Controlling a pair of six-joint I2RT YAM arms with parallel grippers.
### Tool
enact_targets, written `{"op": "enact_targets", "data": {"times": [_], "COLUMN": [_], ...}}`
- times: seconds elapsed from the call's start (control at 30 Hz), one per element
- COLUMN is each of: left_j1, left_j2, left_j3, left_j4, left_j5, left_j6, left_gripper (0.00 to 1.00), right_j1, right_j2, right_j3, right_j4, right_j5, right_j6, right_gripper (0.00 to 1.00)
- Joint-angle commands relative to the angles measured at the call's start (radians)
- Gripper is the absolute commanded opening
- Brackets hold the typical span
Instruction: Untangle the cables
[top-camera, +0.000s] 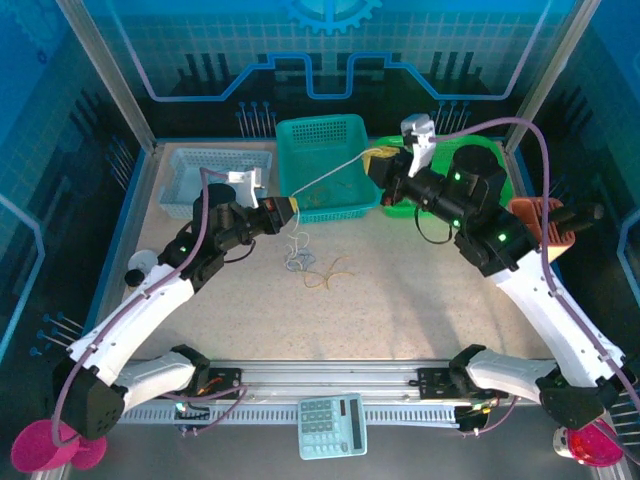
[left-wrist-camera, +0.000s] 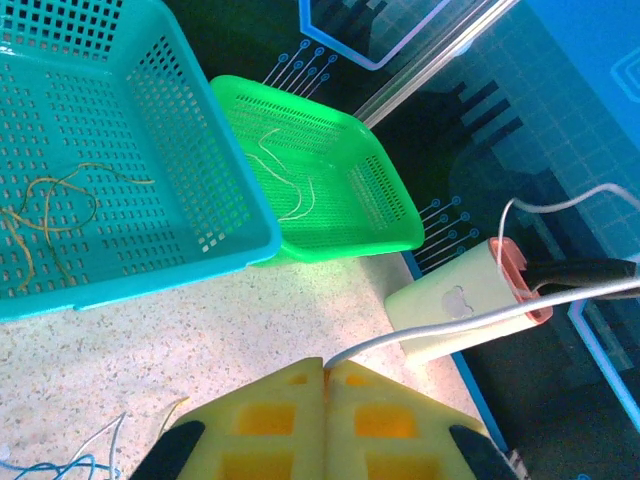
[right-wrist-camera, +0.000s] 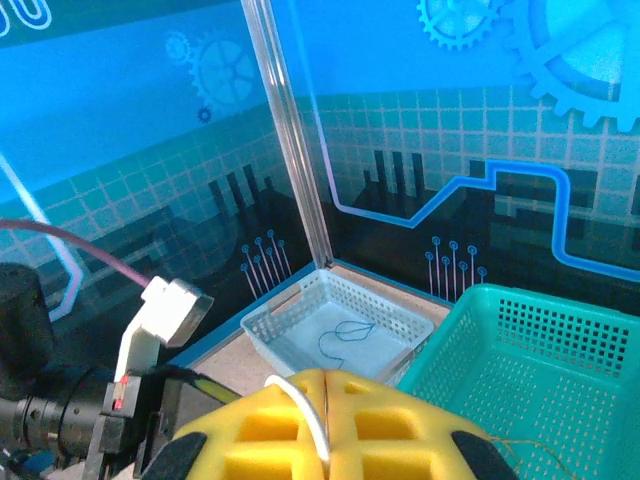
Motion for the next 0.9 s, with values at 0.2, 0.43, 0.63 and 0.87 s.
{"op": "enact_targets", "data": {"times": [0.2, 0.43, 0.63, 0.87], "left_j1": [0.003, 0.002, -0.018, -0.108], "left_j2": [-0.008, 0.005, 0.055, 0.159], "left_j3": [-0.108, -0.16, -0.202, -0.153], "left_j4": [0.086, 0.119, 0.197, 0.175], "left_j5": [0.031, 0.06, 0.106, 0.095], "left_j6": [0.061, 0.083, 0.112, 0.258], "left_gripper": [0.8, 0.86, 0.89, 0.91], "right_j1": [-0.019, -0.029, -0.03, -0.03], "right_j2": [0.127, 0.165, 0.167, 0.164], "right_j3": [0.219, 0.284, 0.309, 0.316], "right_j4": [-0.049, -0.059, -0.064, -0.058], "right_j5": [-0.037, -0.058, -0.058, -0.064], "right_j6": [-0.058, -0.074, -0.08, -0.075], "right_gripper": [0.0, 0.0, 0.0, 0.0]}}
